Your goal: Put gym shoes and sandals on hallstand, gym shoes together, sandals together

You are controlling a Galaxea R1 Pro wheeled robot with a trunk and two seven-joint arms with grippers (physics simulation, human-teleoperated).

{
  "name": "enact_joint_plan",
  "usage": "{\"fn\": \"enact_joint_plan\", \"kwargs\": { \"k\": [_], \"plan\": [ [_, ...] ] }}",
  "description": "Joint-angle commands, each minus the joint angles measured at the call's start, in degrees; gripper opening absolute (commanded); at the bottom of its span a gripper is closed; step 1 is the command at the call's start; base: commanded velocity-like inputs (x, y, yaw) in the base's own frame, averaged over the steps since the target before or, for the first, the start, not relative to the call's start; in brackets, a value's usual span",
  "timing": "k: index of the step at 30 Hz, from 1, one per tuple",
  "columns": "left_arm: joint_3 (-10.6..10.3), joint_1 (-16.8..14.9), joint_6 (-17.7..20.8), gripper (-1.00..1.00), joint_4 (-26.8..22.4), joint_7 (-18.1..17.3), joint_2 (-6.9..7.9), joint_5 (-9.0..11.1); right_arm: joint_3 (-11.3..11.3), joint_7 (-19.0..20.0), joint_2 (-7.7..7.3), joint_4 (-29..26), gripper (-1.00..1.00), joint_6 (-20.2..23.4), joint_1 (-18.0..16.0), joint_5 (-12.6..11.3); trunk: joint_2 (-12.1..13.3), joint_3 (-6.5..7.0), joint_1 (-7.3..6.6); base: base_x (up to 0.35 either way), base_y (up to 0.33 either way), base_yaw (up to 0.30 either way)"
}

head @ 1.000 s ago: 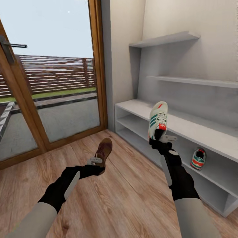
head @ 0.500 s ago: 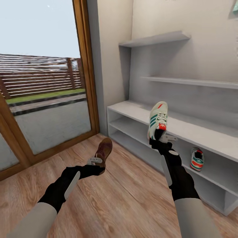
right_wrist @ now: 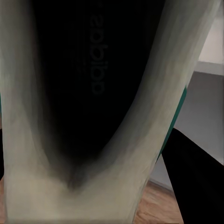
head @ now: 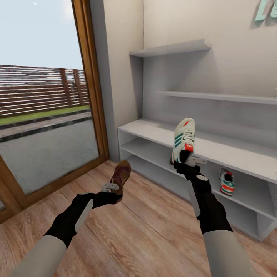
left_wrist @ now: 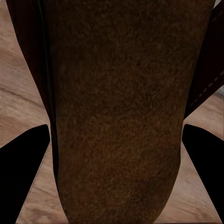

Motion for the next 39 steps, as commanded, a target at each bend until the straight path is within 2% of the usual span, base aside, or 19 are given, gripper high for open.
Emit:
{"fn": "enact_joint_plan", "kwargs": {
  "k": [1,10,20,28,39],
  "plan": [
    [-0.11,-0.01,0.26,-1.0,-0.07,0.05,0.07,0.29,-0.04,-0.23,0.05,-0.07,-1.0,0.3,-0.04,-0.13,-0.02,-0.01,-0.01,0.02,0.342,-0.236],
    [-0.11,-0.01,0.26,-1.0,-0.07,0.05,0.07,0.29,-0.04,-0.23,0.08,-0.07,-1.0,0.3,-0.03,-0.12,-0.02,0.13,-0.01,0.069,0.338,-0.089],
    [-0.11,-0.01,0.26,-1.0,-0.07,0.05,0.07,0.29,-0.04,-0.23,0.05,-0.07,-1.0,0.3,-0.03,-0.12,-0.02,0.15,-0.01,0.203,0.307,-0.014],
    [-0.11,-0.01,0.26,-1.0,-0.07,0.05,0.07,0.29,-0.04,-0.23,0.05,-0.07,-1.0,0.3,-0.06,-0.12,-0.02,0.39,-0.01,0.229,0.283,-0.178],
    [-0.11,-0.01,0.26,-1.0,-0.07,0.05,0.07,0.29,-0.04,-0.23,0.06,-0.07,-1.0,0.3,-0.04,-0.12,-0.02,0.83,-0.01,0.041,0.039,-0.229]
  ]
}}
